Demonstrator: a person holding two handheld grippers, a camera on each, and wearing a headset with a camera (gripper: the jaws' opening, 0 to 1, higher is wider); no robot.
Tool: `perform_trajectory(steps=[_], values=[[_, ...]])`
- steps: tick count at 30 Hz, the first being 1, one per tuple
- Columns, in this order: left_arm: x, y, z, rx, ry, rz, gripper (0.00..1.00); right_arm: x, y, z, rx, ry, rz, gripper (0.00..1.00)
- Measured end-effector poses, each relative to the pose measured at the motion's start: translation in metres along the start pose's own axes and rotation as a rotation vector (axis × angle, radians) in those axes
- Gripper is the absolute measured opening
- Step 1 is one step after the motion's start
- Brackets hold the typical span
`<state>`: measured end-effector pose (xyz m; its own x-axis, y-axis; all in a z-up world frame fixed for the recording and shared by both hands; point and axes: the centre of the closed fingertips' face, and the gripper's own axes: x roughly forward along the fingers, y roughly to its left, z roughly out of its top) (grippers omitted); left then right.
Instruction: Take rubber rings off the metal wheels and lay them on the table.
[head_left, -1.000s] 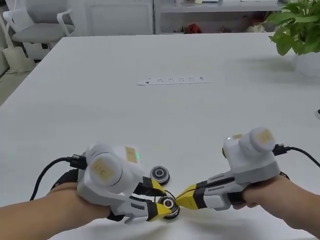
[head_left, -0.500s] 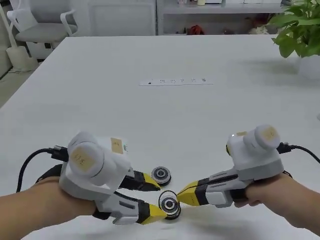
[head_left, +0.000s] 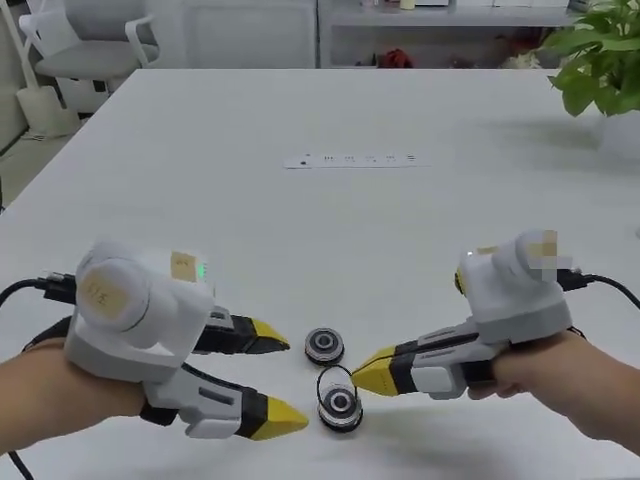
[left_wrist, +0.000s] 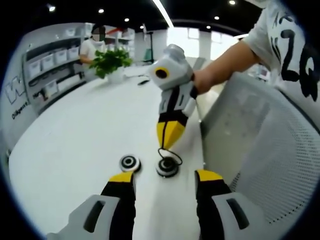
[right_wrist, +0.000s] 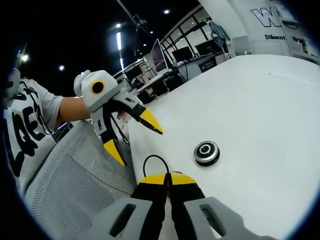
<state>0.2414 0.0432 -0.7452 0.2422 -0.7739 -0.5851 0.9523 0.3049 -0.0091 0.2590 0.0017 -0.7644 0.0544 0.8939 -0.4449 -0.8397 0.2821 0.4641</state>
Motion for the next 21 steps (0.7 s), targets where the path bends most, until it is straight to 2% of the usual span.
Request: perform_trajectory(steps=[11, 21], values=[[-0.018, 0.008, -0.010, -0.023, -0.005, 0.051, 0.57, 0.012, 0.002, 0.015, -0.027, 0.012, 0.006, 0.00], [-0.028, 0.014, -0.021, -0.051, -0.002, 0.083, 0.61, 0.025, 0.000, 0.022, -0.049, 0.040, 0.002, 0.00]])
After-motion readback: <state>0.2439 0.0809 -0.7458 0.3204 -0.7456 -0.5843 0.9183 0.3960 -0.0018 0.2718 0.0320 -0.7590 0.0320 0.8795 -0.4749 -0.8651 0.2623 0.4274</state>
